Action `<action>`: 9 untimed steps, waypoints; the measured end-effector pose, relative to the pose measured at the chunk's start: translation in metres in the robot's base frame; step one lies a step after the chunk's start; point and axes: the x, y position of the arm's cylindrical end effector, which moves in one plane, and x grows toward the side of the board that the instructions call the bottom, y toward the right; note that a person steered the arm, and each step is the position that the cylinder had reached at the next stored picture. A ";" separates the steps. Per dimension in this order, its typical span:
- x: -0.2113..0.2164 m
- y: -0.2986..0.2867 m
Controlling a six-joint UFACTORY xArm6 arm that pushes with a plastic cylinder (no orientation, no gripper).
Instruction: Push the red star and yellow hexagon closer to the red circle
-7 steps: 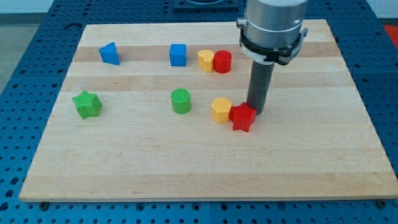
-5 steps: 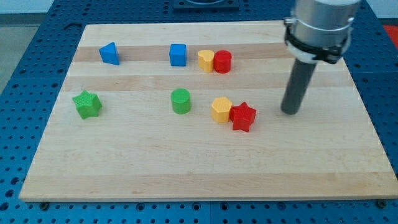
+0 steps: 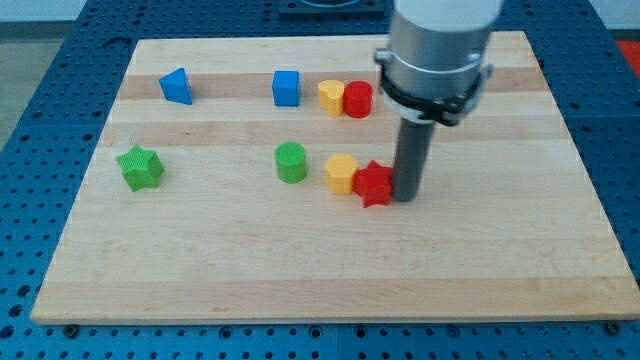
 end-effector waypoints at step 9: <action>0.002 -0.068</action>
